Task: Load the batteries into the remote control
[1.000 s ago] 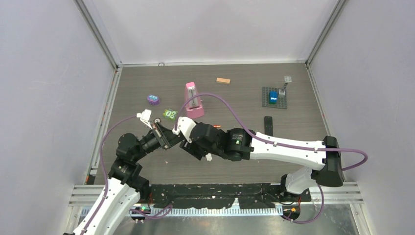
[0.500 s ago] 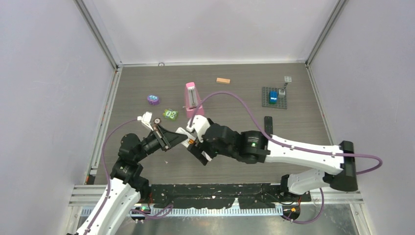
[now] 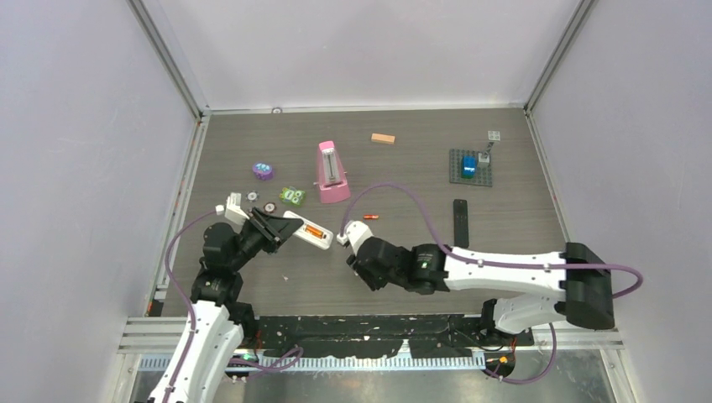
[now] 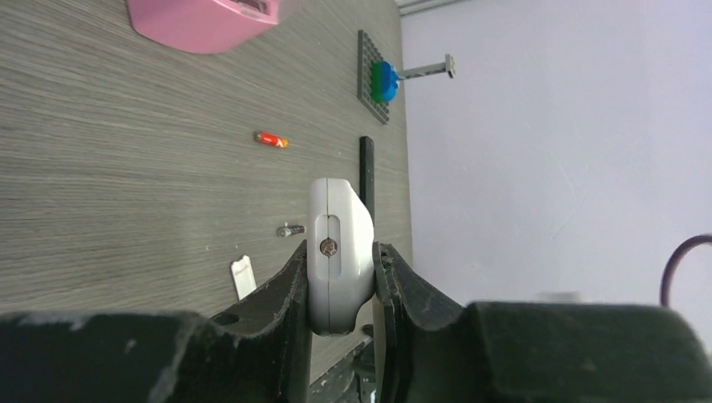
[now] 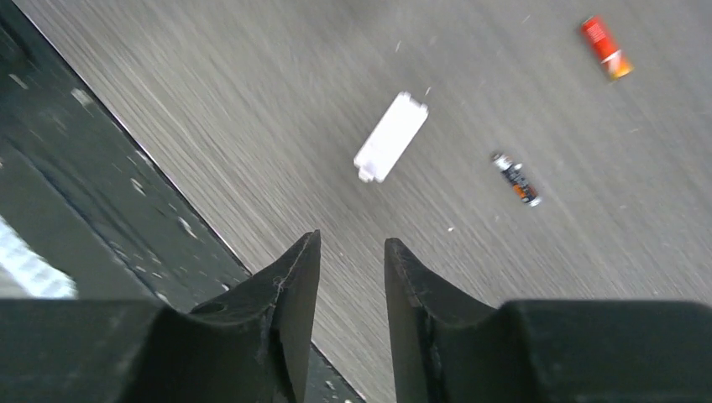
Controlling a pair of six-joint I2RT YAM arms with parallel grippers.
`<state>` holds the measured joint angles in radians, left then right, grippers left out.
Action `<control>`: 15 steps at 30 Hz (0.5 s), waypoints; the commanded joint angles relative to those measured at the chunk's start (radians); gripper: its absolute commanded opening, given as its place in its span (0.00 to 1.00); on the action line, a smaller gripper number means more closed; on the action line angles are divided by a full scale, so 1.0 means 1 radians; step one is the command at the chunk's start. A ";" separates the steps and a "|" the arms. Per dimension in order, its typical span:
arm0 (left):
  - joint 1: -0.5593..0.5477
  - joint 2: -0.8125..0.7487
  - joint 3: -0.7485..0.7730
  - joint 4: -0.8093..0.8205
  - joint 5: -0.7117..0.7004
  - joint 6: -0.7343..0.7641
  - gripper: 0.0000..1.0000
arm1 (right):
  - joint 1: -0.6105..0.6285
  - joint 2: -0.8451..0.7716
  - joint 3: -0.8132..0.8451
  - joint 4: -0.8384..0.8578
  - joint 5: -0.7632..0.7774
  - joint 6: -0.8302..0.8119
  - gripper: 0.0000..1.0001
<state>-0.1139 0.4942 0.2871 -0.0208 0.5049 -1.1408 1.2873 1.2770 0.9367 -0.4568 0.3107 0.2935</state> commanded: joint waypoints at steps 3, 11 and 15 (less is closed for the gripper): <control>0.033 0.037 0.016 0.024 -0.018 0.047 0.00 | 0.001 0.096 -0.087 0.225 -0.121 -0.314 0.38; 0.099 0.061 0.019 0.024 -0.003 0.071 0.00 | -0.023 0.297 -0.052 0.277 -0.140 -0.589 0.34; 0.151 0.073 0.010 0.024 0.031 0.079 0.00 | -0.051 0.337 -0.066 0.304 -0.201 -0.699 0.29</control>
<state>-0.0128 0.5625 0.2871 -0.0242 0.4961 -1.0882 1.2652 1.6001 0.8490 -0.2260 0.1638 -0.2417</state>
